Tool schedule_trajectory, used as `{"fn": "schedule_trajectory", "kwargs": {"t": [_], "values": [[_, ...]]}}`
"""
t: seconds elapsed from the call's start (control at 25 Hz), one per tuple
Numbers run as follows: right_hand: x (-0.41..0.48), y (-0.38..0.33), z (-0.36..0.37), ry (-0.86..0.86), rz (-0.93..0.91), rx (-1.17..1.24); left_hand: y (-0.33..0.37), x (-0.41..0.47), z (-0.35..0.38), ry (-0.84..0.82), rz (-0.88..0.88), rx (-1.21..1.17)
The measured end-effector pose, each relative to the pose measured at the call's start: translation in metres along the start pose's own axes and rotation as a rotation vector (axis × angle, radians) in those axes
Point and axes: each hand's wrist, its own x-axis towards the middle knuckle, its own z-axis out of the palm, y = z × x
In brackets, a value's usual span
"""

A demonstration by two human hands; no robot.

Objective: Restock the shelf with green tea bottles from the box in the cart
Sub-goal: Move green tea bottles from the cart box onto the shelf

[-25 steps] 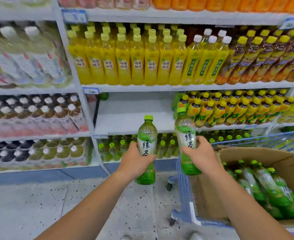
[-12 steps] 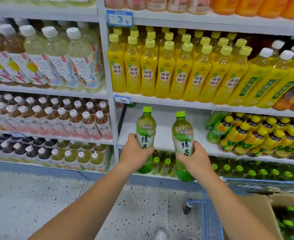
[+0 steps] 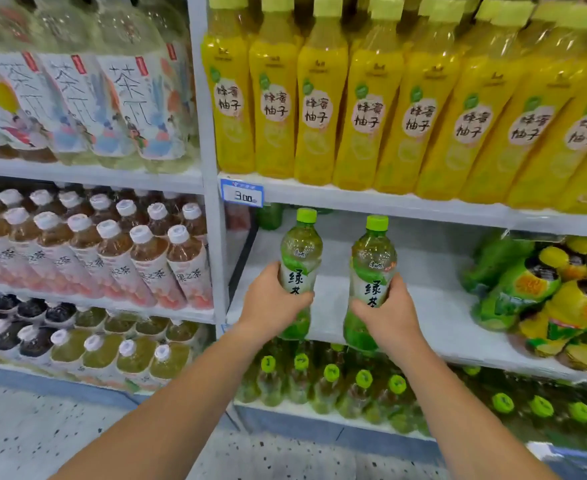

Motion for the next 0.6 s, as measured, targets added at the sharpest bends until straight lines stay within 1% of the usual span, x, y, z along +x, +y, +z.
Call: {"fn": "schedule_trajectory", "kwargs": {"t": [0.2, 0.44, 0.6], "values": [[0.049, 0.04, 0.029, 0.053, -0.117, 0.025, -0.035, 0.047, 0.03, 0.048, 0.112, -0.044], [0.082, 0.063, 0.051, 0.108, -0.267, 0.075, -0.058, 0.082, 0.047, 0.112, 0.289, -0.165], [0.088, 0.072, 0.053, 0.085, -0.34, 0.075, -0.067, 0.091, 0.055, 0.118, 0.366, -0.195]]}}
